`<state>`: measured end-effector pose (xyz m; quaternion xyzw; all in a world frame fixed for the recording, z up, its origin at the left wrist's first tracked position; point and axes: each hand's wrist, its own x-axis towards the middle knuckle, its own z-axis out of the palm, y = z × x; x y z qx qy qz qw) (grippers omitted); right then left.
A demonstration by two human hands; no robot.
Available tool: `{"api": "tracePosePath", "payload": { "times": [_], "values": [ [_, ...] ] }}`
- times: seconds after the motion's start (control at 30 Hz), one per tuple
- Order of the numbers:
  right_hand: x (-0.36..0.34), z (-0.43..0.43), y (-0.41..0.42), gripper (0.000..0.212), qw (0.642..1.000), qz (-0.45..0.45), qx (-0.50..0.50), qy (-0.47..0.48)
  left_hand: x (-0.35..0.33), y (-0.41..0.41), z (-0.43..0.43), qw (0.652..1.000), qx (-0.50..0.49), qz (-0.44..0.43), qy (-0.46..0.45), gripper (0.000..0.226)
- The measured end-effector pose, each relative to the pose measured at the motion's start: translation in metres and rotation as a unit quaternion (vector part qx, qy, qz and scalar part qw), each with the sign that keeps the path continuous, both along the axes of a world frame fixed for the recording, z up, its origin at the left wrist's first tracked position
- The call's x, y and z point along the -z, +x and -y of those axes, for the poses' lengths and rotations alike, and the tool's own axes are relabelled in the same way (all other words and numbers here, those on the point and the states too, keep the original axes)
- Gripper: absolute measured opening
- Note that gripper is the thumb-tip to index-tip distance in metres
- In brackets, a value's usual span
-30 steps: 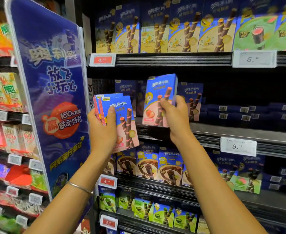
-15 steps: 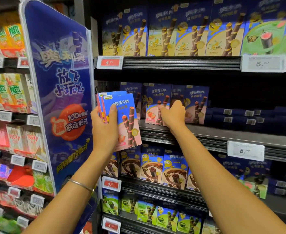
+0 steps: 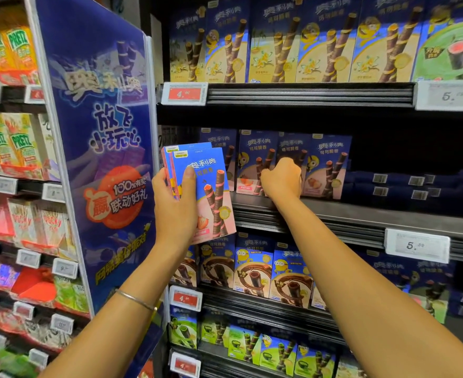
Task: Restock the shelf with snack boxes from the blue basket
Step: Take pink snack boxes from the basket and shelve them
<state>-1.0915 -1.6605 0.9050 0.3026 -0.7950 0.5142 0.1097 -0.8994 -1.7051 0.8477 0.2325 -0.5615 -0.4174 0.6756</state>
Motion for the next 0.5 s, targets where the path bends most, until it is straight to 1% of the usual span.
{"api": "tracePosePath", "payload": {
  "times": [0.07, 0.17, 0.27, 0.5],
  "values": [
    [0.0, 0.002, 0.0, 0.01, 1.0, -0.001, 0.002, 0.007, 0.001, 0.0, 0.001, 1.0, 0.0, -0.007, 0.002, 0.063],
    [0.0, 0.006, -0.001, 0.017, 1.0, 0.004, 0.012, 0.011, 0.001, 0.001, 0.003, 1.0, 0.005, -0.011, 0.003, 0.06],
    [0.0, 0.009, -0.001, 0.018, 1.0, 0.003, 0.017, 0.015, 0.001, 0.001, 0.003, 1.0, 0.008, -0.008, -0.001, 0.06],
    [-0.001, 0.013, 0.0, 0.017, 0.999, 0.01, 0.02, 0.024, 0.001, -0.004, 0.004, 0.999, 0.023, 0.02, -0.013, 0.044]
  ]
}}
